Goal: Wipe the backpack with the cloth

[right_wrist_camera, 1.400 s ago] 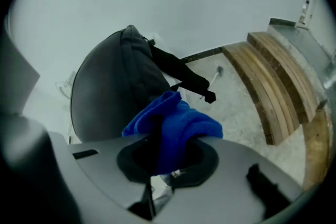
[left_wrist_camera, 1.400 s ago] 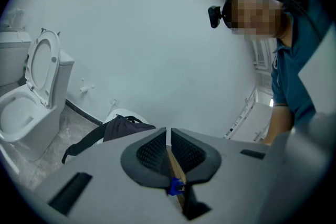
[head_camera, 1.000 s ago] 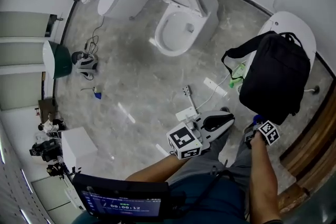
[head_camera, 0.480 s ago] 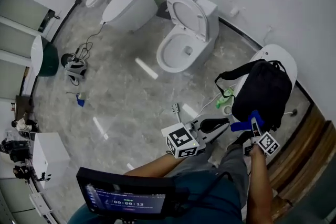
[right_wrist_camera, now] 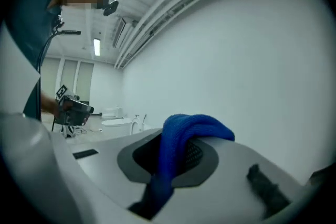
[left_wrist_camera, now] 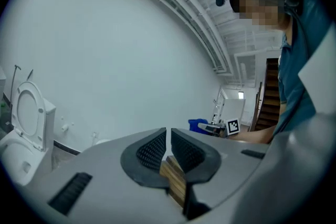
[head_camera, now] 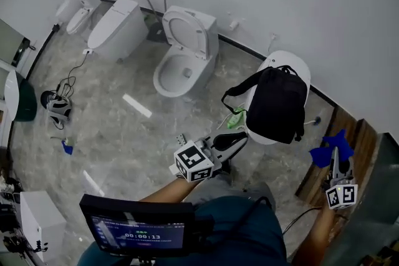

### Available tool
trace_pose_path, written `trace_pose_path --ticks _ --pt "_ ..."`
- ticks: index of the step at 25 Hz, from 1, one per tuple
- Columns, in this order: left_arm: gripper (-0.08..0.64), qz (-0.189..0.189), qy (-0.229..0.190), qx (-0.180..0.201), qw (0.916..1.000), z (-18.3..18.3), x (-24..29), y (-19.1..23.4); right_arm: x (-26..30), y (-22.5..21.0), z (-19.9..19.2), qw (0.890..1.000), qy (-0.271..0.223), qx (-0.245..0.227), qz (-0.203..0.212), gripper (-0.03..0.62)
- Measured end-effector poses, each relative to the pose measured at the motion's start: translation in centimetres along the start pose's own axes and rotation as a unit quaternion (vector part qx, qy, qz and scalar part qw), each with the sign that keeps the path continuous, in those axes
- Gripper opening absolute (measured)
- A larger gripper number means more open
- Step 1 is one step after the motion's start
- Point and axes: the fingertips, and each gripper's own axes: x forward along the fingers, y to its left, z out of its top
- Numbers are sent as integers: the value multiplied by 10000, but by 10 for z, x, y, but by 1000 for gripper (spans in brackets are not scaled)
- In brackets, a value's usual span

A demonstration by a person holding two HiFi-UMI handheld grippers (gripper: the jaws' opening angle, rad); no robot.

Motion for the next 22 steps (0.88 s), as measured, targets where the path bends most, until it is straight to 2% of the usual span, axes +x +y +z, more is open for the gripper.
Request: trace_pose_path --ticks 3,6,8,11,15,18,22 --pt "34 5 -111 106 9999 2 -18 -28 -60 7 55 9986 -328 -332 -244 32" --pt "34 26 -340 34 9994 3 -44 -65 -113 47 99 9971 -557 -418 -315 32" --pt "34 3 -476 8 9989 1 -64 -97 -151 78 126 9957 -864 -237 -255 32" --pt "32 29 -638 176 9978 -6 -100 -155 -212 128 154 9899 -1406 148 65 32" --pt "34 255 -929 197 9951 -31 -154 -228 -285 201 149 9862 -1513 207 635 32" --pt "34 381 -902 139 9951 -52 -185 -275 -332 228 133 9859 -1447 440 720 32" --pt "34 485 -778 436 9948 -52 -231 -332 -379 262 126 9864 -1318 635 754 32"
